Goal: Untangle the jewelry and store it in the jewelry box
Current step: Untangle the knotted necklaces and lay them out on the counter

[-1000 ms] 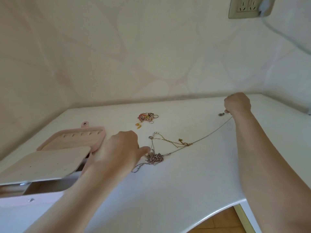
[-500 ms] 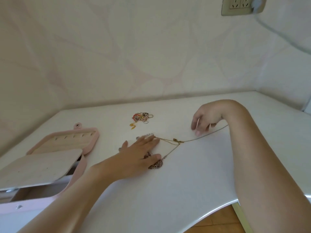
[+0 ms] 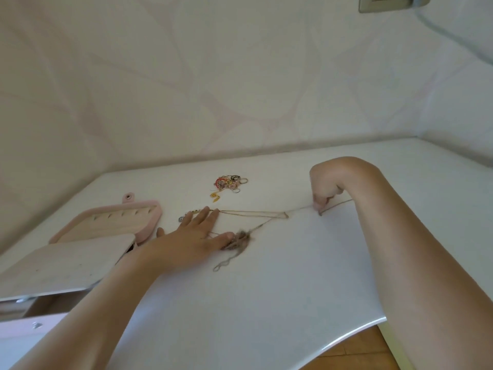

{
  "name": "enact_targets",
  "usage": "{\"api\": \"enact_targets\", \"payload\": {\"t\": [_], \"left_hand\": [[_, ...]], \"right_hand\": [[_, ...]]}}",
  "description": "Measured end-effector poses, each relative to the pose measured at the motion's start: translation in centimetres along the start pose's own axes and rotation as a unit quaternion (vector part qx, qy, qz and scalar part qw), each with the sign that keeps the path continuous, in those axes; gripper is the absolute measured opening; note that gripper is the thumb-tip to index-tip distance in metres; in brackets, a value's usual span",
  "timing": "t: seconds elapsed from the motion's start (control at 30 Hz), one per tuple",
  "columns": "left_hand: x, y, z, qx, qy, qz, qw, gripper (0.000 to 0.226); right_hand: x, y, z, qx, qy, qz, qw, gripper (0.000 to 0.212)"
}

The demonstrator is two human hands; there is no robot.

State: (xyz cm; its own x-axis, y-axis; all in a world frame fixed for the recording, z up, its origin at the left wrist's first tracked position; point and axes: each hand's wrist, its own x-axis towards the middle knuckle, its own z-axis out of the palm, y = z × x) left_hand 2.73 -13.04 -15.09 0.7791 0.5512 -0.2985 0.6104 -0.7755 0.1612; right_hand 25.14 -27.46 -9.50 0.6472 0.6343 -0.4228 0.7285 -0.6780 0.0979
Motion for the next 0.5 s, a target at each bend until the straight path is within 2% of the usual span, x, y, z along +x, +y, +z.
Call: {"api": "enact_targets", "payload": {"t": [0.07,0.17,0.3,0.5], "left_hand": [[-0.1,-0.1,0.0,0.0,-0.016,-0.005,1.0,0.081],[-0.3,0.0,0.1,0.017,-0.018,-0.017,1.0,0.083],[-0.5,0.2,0.1,0.001,-0.023,-0.034,0.999,0.085],[-1.0,0.8,0.1,0.004,-0.023,-0.077,0.997,0.088]], "right_hand": [[-0.1,1.2,-0.2,0.025,0.005,0.038,0.999,0.02],[0.2,2.5,-0.1,0.046,0.015,0.092,0.995,0.032],[1.1,4.2,0.1,0.163,0.053,0.141,0.975,0.03],[1.5,4.2,0.6,0.21,0.11,0.185,0.954,0.032]]}}
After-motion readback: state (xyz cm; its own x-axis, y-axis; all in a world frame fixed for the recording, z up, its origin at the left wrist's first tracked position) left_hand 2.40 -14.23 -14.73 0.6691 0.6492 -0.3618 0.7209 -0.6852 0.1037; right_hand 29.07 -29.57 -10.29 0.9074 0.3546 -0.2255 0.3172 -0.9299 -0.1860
